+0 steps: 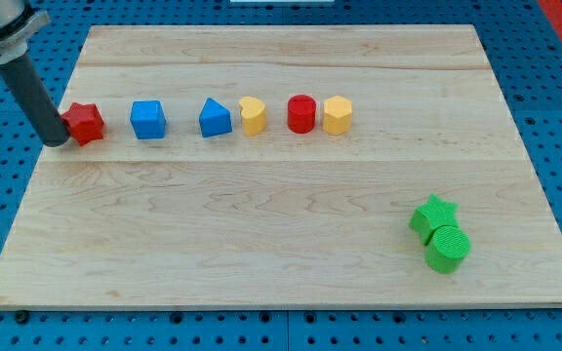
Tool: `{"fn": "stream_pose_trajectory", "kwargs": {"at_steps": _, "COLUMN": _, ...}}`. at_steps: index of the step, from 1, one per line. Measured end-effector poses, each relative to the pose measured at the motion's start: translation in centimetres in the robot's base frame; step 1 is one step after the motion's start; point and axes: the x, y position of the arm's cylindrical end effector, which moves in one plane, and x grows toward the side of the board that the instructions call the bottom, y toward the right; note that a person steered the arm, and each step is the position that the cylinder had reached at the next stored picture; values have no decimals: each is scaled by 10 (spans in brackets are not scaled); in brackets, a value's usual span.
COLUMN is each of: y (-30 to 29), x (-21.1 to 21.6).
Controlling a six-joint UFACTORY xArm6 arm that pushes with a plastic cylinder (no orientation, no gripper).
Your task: Slide the arm away from the red star
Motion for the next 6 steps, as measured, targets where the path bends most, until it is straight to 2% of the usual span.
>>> {"fn": "stream_pose_trajectory", "kwargs": {"at_steps": 3, "y": 1, "x": 2}}
{"fn": "stream_pose_trajectory", "kwargs": {"at_steps": 4, "y": 33, "x": 64}}
{"fn": "stream_pose_trajectory", "kwargs": {"at_steps": 6, "y": 187, "x": 167}}
